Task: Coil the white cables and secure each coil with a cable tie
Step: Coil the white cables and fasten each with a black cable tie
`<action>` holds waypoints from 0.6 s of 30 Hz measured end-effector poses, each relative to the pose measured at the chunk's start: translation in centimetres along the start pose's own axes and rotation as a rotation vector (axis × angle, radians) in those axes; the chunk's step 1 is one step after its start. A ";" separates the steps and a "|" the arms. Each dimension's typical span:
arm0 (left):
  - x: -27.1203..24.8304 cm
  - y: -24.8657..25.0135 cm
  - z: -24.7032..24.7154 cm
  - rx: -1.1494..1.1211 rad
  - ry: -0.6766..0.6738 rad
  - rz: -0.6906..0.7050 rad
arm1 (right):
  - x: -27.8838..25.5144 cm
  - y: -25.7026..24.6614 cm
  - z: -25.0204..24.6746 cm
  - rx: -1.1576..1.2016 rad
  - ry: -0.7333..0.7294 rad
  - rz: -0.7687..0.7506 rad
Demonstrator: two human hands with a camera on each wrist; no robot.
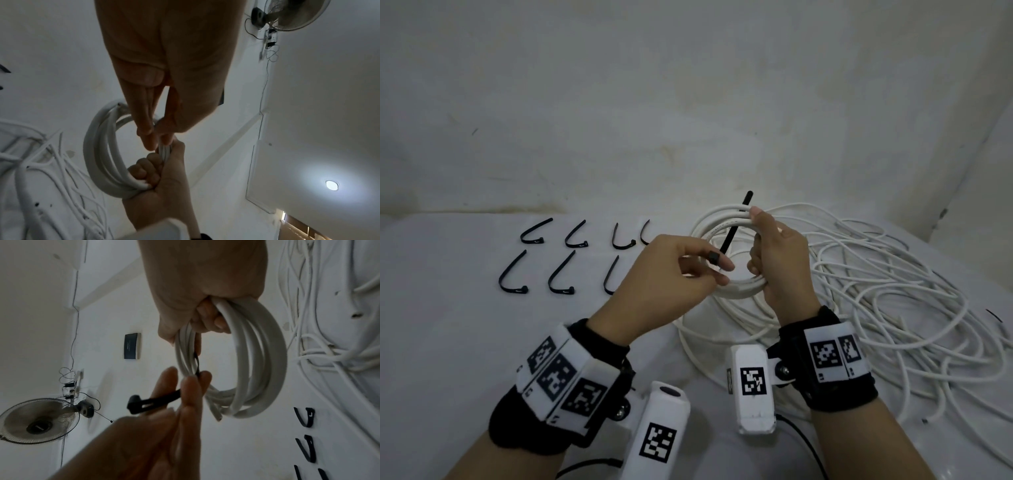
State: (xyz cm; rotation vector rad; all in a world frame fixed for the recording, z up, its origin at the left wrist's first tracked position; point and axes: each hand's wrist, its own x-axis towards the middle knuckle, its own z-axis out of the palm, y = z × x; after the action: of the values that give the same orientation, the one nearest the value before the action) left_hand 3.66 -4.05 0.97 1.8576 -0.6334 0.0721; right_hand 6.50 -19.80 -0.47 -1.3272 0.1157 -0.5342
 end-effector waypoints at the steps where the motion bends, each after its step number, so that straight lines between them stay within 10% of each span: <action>1: -0.1 0.2 -0.1 -0.004 0.006 0.015 | 0.1 0.0 -0.1 -0.010 0.013 -0.017; 18: 0.7 -1.1 -1.2 0.381 0.411 0.479 | -2.0 -0.4 1.5 -0.019 -0.302 0.056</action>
State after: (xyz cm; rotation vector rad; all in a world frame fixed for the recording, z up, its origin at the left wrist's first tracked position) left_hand 5.10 -2.98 0.72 1.9275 -0.7951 0.9188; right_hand 5.19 -17.66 -0.18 -1.4041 -0.0905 -0.2813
